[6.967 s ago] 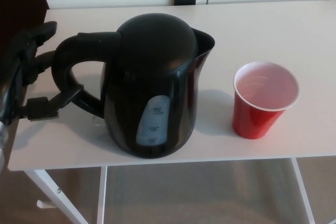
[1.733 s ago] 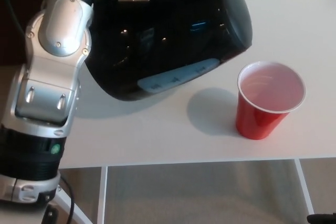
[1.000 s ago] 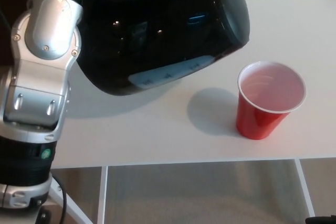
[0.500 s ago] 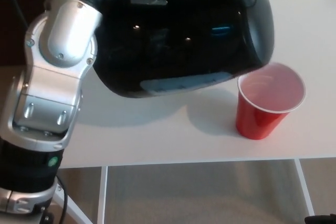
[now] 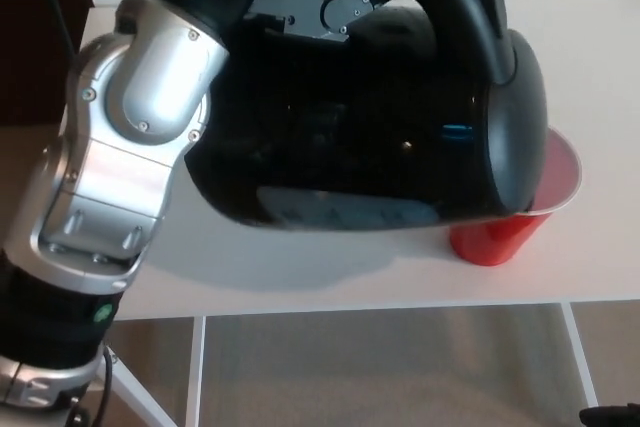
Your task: The robot walk towards a table in front and uses its left hand to pick up the pot from the base and pour water to the cup on the right hand side
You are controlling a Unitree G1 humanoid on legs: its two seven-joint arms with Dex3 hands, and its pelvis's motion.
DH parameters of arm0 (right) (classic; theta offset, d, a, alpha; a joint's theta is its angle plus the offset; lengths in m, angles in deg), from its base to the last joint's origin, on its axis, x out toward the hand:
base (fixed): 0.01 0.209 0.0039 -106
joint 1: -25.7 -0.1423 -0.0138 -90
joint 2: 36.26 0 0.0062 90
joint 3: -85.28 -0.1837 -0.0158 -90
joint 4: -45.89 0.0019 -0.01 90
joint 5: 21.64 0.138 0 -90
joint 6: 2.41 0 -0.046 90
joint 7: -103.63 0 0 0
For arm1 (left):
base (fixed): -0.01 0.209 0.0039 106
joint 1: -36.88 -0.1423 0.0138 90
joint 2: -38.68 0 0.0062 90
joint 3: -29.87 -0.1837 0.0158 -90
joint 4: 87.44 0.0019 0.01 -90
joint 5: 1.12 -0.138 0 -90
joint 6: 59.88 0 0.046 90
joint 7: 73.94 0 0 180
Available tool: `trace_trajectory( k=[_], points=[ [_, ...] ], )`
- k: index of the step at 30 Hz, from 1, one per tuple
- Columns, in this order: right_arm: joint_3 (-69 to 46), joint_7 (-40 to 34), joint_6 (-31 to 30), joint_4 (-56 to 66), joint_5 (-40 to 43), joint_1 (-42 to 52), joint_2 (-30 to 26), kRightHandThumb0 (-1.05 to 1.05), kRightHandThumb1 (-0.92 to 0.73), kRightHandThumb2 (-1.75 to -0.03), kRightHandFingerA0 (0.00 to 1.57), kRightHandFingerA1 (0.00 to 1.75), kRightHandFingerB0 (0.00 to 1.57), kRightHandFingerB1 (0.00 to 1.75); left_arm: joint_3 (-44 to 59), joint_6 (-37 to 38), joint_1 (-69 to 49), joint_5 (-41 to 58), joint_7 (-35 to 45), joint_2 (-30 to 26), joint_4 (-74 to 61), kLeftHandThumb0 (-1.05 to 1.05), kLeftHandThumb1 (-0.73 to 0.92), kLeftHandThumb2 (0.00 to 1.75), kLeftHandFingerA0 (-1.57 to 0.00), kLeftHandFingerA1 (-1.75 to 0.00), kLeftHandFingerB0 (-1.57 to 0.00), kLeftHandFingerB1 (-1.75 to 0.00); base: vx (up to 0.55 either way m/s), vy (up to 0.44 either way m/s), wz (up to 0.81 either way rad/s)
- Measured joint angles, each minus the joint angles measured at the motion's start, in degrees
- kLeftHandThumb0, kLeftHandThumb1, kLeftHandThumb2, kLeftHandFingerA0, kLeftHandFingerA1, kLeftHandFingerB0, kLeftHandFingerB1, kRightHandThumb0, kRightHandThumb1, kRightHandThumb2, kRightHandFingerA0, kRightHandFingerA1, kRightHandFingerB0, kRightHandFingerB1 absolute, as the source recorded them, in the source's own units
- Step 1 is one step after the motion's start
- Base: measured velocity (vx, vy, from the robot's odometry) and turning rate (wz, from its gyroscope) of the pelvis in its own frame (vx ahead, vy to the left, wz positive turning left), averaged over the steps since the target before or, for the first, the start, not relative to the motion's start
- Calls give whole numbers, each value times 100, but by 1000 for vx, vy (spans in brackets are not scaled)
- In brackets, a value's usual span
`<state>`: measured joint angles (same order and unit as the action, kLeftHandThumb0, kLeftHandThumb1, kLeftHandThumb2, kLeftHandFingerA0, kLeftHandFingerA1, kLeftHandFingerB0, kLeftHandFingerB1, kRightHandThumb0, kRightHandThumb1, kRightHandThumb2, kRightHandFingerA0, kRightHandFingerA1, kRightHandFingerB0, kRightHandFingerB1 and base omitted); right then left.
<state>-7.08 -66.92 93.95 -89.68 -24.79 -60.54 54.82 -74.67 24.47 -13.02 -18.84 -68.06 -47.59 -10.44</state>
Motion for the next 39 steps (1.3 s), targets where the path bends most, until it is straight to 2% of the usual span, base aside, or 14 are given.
trace_trajectory(
  k=[9,10,11,12,19,24,25,26,27,28,29,30,31,39],
  points=[
    [-25,24,54,-74,-2,-30,-4,-36,-58,-57,69,54,58,47,-86,344,395,-287,57,-165,256,-14,80,66,-82,-175,-66,-136,0,0,0],
    [-25,27,56,-77,-1,-30,-4,-35,-58,-56,69,54,59,47,-85,356,430,-311,58,-163,280,-13,72,70,-103,-169,-74,-137,0,0,0],
    [-28,30,58,-81,0,-31,-4,-35,-58,-56,69,54,59,47,-84,359,482,-345,59,-157,309,-13,72,70,-103,-169,-74,-137,0,0,0],
    [-30,32,61,-86,0,-31,-4,-35,-57,-56,71,56,58,48,-83,359,512,-358,60,-154,325,-16,79,64,-83,-175,-72,-132,0,0,0],
    [-17,45,96,-109,-10,-30,-12,-34,-56,-56,73,57,60,48,-53,370,810,-466,64,-136,553,-11,75,63,-86,-174,-73,-127,0,0,0],
    [-21,52,104,-108,-10,-29,-13,-34,-56,-56,76,58,59,47,-97,582,947,-648,44,-166,831,-14,74,66,-85,-175,-63,-147,0,0,0],
    [-20,52,104,-105,-10,-27,-13,-34,-57,-57,74,57,59,47,-117,630,970,-696,28,-174,877,-21,57,89,-122,-144,-80,-122,0,0,0],
    [-18,52,103,-93,-11,-21,-13,-34,-57,-57,74,57,59,47,-174,711,1011,-807,-19,-190,958,-21,57,89,-122,-144,-80,-122,0,0,0],
    [-17,52,103,-80,-12,-19,-13,-34,-57,-57,73,57,58,47,-225,780,1045,-892,-53,-206,1019,-14,68,64,-87,-175,-57,-152,0,0,0],
    [-14,52,103,-68,-13,-19,-13,-34,-57,-57,73,57,58,47,-266,833,1072,-952,-81,-226,1071,-14,68,64,-87,-175,-57,-152,0,0,0],
    [-10,52,102,-51,-16,-17,-13,-34,-57,-57,73,57,58,47,-317,907,1100,-1037,-112,-263,1133,-26,61,58,-100,-161,-86,-57,0,0,0],
    [-4,52,102,-32,-19,-11,-13,-34,-57,-57,73,57,58,47,-371,988,1127,-1125,-148,-301,1191,-26,61,58,-100,-161,-86,-57,0,0,0],
    [1,51,101,-14,-25,-4,-13,-34,-57,-57,73,56,58,47,-440,1066,1163,-1209,-173,-342,1240,-30,57,59,-97,-139,-82,-48,0,0,0],
    [27,44,98,47,-80,-1,-13,-33,-57,-57,72,55,60,48,-877,1672,1441,-1764,-538,-416,1837,-35,57,57,-99,-153,-92,-53,0,0,0]
  ],
)
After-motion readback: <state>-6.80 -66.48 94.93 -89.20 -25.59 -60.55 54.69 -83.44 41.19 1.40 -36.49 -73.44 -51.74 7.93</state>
